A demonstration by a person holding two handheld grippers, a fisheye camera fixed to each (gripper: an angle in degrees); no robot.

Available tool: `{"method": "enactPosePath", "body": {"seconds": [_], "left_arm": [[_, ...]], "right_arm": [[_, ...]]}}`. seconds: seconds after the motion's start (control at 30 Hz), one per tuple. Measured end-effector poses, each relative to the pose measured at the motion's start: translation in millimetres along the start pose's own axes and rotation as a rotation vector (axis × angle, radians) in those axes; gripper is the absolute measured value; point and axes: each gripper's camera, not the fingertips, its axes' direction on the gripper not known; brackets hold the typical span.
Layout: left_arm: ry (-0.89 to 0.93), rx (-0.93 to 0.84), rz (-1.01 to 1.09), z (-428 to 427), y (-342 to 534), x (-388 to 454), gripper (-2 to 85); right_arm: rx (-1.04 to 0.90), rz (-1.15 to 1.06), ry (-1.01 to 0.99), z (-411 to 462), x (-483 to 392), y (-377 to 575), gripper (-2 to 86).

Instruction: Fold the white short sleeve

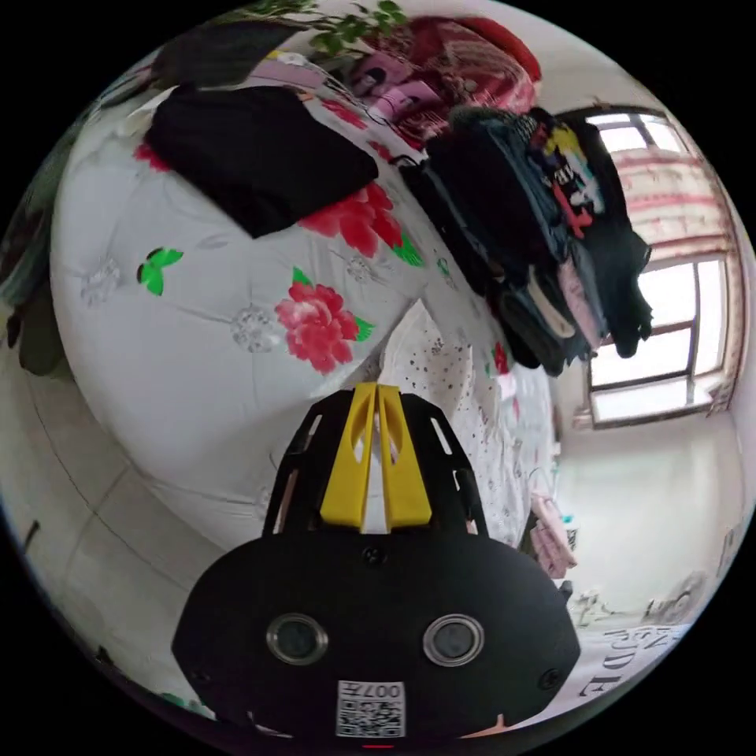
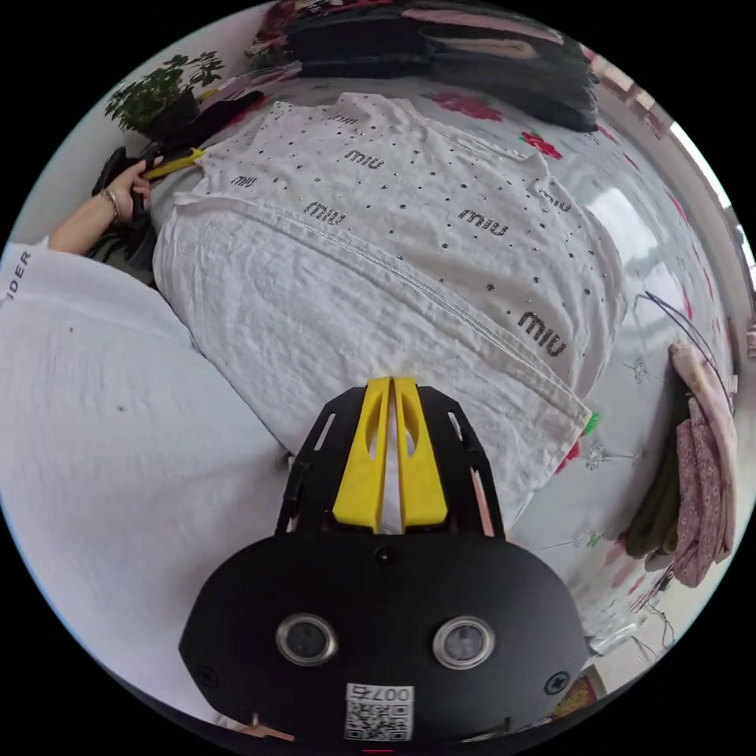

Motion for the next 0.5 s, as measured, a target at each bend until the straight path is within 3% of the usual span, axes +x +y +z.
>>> {"method": "enactPosePath", "body": {"seconds": [0.13, 0.23, 0.33, 0.4, 0.5], "left_arm": [[0.2, 0.095, -0.13, -12, 32, -39, -1.0], [0.267, 0.131, -0.054, -14, 45, -33, -1.0], [0.233, 0.049, 0.362, -7, 52, 28, -1.0], [0.151, -0.137, 0.806, 16, 83, 95, -1.0], [0.075, -0.34, 1.125, 62, 141, 134, -1.0]], "right_arm": [[-0.027, 0.058, -0.057, -10, 18, -2, 1.2], [0.149, 0.0, -0.089, -46, 15, -19, 3.0], [0.281, -0.073, -0.181, -80, 9, -64, 5.0], [0.348, -0.126, -0.262, -96, 0, -98, 6.4], [0.397, -0.207, -0.362, -102, -26, -150, 8.4]]}}
